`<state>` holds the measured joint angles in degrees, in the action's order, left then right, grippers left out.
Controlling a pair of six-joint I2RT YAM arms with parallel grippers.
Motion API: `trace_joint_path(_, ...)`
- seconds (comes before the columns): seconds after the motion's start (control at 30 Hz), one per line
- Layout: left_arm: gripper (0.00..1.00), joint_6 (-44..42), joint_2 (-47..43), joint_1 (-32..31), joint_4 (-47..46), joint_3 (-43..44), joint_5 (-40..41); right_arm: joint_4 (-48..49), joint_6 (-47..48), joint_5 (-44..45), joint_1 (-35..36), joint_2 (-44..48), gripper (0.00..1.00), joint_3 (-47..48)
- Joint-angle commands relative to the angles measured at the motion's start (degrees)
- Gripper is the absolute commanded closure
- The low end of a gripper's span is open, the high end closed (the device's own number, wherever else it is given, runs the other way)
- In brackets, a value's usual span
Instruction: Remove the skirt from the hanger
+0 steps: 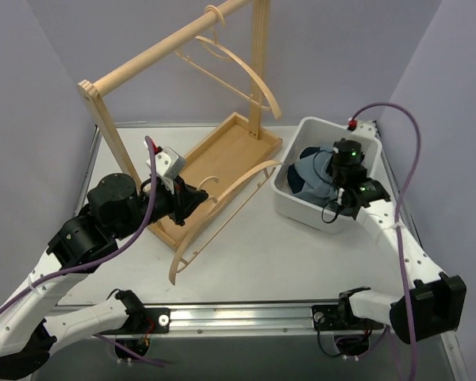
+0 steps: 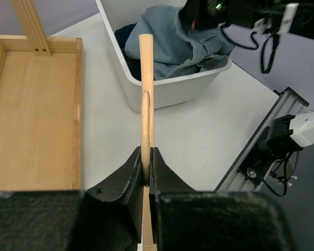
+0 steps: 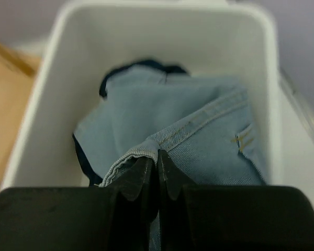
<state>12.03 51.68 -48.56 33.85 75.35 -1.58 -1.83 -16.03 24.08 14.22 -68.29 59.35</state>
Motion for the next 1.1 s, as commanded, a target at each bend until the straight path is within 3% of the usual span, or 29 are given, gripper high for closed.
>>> trace_joint_path(0.0, 0.98, 1.94, -0.96, 0.04, -2.82, 2.7, -1.05, -3.95, -7.59, -1.13, 1.08, -4.72, 1.0, -1.61)
trace_joint_path(0.13, 0.98, 2.64, -1.58, -0.05, -2.91, 2.17, -1.31, -6.43, -11.21, -2.36, 1.69, -8.08, 0.98, -1.69)
trace_joint_path(0.23, 0.98, 2.65, -1.14, -0.05, -1.86, 3.39, -2.37, -8.8, -12.27, -4.03, 1.08, -11.33, 0.87, -0.82)
trace_joint_path(0.47, 0.98, 0.45, 1.04, -0.05, 1.48, 7.52, -4.56, -16.88, -6.83, -0.97, 1.34, -16.08, 0.41, 10.67)
trace_joint_path(0.6, 0.98, -1.92, 4.48, 0.04, 8.06, 13.84, -7.37, -23.05, -2.52, 0.54, 3.27, -15.56, 0.31, 22.37)
trace_joint_path(0.73, 0.98, -3.85, 6.15, 0.04, 12.29, 18.23, -7.99, -25.5, -1.72, -0.16, 5.21, -12.22, 0.1, 29.66)
trace_joint_path(0.77, 0.98, -4.21, 6.59, 0.04, 13.25, 19.3, -8.43, -26.29, -1.81, -1.65, 5.29, -10.3, 0.03, 30.12)
trace_joint_path(0.83, 0.98, -5.17, 6.94, 0.04, 16.24, 21.84, -8.87, -26.56, -1.81, -4.63, 5.21, -8.01, 0.0, 29.95)
trace_joint_path(0.97, 0.98, -5.7, 7.03, 0.04, 20.81, 25.1, -12.46, -22.71, -0.49, -19.3, 5.21, 1.64, 0.0, 23.38)
trace_joint_path(1.07, 0.98, -5.53, 6.42, 0.13, 23.45, 26.16, -14.93, -16.93, -0.05, -35.72, 5.12, 8.14, 0.0, 18.45)
